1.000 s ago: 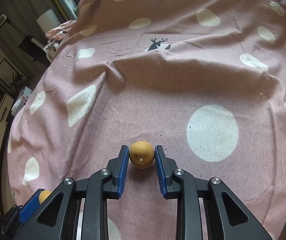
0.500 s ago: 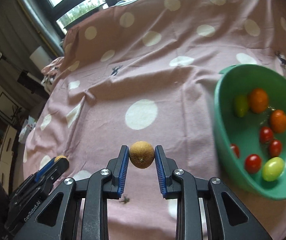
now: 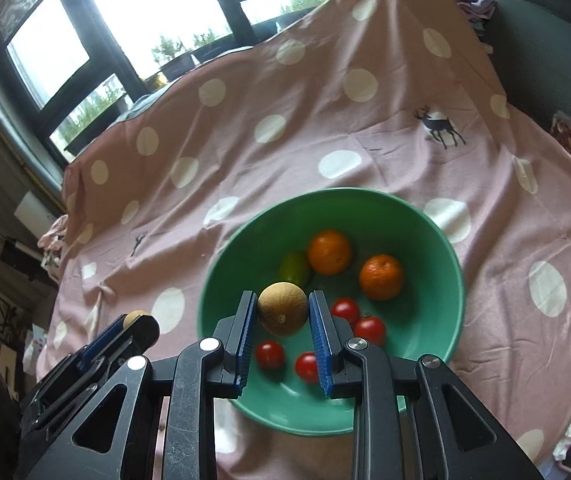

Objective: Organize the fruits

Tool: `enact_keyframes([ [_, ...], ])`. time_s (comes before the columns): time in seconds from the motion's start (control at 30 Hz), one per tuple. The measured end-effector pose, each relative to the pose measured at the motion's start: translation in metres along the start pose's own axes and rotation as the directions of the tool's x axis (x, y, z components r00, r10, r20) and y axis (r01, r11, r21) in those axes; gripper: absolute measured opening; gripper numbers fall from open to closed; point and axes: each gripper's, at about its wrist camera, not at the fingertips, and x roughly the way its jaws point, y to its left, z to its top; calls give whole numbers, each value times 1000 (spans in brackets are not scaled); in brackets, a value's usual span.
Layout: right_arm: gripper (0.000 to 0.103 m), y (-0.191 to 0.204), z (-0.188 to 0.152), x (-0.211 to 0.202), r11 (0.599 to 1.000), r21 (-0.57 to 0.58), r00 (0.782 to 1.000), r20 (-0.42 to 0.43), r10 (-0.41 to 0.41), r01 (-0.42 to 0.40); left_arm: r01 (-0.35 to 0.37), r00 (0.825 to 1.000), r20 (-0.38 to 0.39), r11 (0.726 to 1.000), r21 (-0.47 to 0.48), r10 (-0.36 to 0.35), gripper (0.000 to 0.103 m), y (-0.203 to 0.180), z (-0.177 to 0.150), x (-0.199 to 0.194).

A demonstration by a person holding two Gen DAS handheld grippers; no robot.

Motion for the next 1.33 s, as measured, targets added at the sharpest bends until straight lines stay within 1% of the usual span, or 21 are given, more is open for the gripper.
enact_keyframes([
  [0.17, 27, -31, 1, 10, 997, 74, 999, -43, 7, -4, 29, 998, -53, 999, 19, -28, 26, -18, 1, 27],
  [0.3, 27, -44, 1, 16, 995, 102, 997, -70, -15, 22, 52, 994, -100, 998, 25, -50, 26, -29, -1, 46],
  [0.43, 28, -54, 0, 23, 991, 125, 994, -103, -30, 43, 57, 990, -130, 998, 31, -52, 26, -35, -6, 56],
  [0.5, 28, -58, 0, 23, 989, 134, 993, -110, -39, 54, 52, 990, -130, 998, 40, -46, 29, -37, -7, 55],
  [0.53, 28, -60, 1, 23, 989, 140, 993, -111, -41, 57, 42, 991, -128, 998, 45, -36, 36, -38, -7, 54],
  [0.57, 28, -61, 1, 22, 989, 138, 993, -109, -44, 59, 29, 992, -122, 998, 48, -23, 47, -38, -6, 53],
  [0.6, 28, -62, 1, 19, 989, 136, 993, -103, -51, 65, 23, 993, -113, 999, 47, -17, 55, -37, -6, 50],
  [0.63, 33, -63, 2, 16, 988, 140, 994, -95, -56, 69, 29, 994, -104, 999, 44, -25, 69, -36, -5, 46],
  [0.67, 45, -65, 2, 13, 987, 149, 995, -84, -53, 65, 40, 995, -93, 999, 38, -36, 74, -35, -5, 43],
  [0.7, 50, -66, 3, 10, 986, 158, 996, -70, -46, 56, 45, 996, -84, 998, 31, -43, 76, -34, -3, 38],
  [0.73, 58, -68, 4, 6, 985, 165, 998, -56, -40, 48, 41, 996, -83, 999, 29, -39, 82, -34, -2, 35],
  [0.77, 60, -68, 4, 2, 985, 167, 998, -44, -36, 43, 37, 996, -79, 999, 28, -34, 86, -35, -1, 32],
  [0.8, 61, -68, 5, -1, 985, 167, 999, -33, -34, 39, 35, 997, -74, 999, 28, -33, 88, -35, 0, 28],
  [0.87, 67, -68, 6, -7, 986, 162, 999, -20, -32, 35, 25, 998, -64, 999, 38, -22, 95, -37, 2, 20],
  [0.93, 70, -67, 7, -10, 987, 159, 1000, -5, -24, 24, 16, 999, -47, 999, 44, -14, 97, -38, 2, 12],
  [1.03, 71, -67, 8, -15, 987, 161, 1000, 10, -15, 13, 11, 999, -34, 998, 54, -9, 101, -41, 3, 6],
  [1.23, 72, -67, 9, -18, 987, 163, 1000, 18, -13, 10, 13, 1000, -21, 998, 55, -12, 102, -40, 2, 2],
  [1.33, 73, -68, 9, -16, 986, 166, 1000, 15, -17, 15, 27, 999, -24, 998, 51, -26, 102, -39, 2, 2],
])
